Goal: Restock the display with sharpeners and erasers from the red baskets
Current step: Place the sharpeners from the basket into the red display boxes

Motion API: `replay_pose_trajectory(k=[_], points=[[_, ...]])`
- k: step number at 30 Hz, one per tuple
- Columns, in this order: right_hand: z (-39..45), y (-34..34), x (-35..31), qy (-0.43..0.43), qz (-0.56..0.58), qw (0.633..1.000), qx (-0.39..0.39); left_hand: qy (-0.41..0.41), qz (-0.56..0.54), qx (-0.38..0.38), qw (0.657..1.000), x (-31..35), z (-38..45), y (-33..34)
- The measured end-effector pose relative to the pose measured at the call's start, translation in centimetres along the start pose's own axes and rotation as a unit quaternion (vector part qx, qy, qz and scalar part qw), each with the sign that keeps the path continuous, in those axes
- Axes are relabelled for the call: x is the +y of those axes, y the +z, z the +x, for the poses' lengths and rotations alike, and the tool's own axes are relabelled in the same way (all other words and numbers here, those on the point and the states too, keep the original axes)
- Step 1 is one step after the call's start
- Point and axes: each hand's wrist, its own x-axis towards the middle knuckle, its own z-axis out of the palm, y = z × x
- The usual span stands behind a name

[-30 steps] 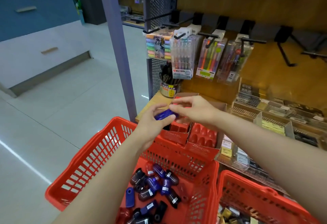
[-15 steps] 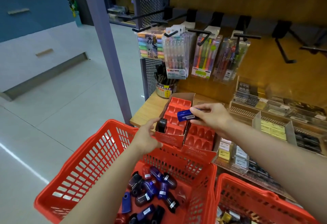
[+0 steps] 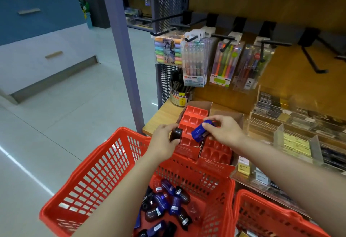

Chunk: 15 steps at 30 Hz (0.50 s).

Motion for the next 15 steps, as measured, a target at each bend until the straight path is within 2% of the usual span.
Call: replay_pose_trajectory(k=[3, 8, 12, 15], points=[[0.1, 0.9, -0.3, -0.07, -0.149, 0.986, 0.019, 0.102, 0.136, -0.044, 0.985, 0.3, 1.3, -0.7], [-0.4, 3.3, -0.1, -0.143, -0.217, 0.966, 0.009, 0.113, 0.276, -0.165, 0.94, 1.4, 3.8, -2.4], [-0.3, 4.3, 0.2, -0.164, -0.203, 0.965, 0.027, 0.082, 0.271, -0.223, 0.933, 1.5, 4.4, -2.7], [-0.1, 4.3, 0.4, -0.162, -0.181, 0.969, 0.033, 0.081, 0.249, -0.227, 0.938, 0.9, 4.6, -3.2]])
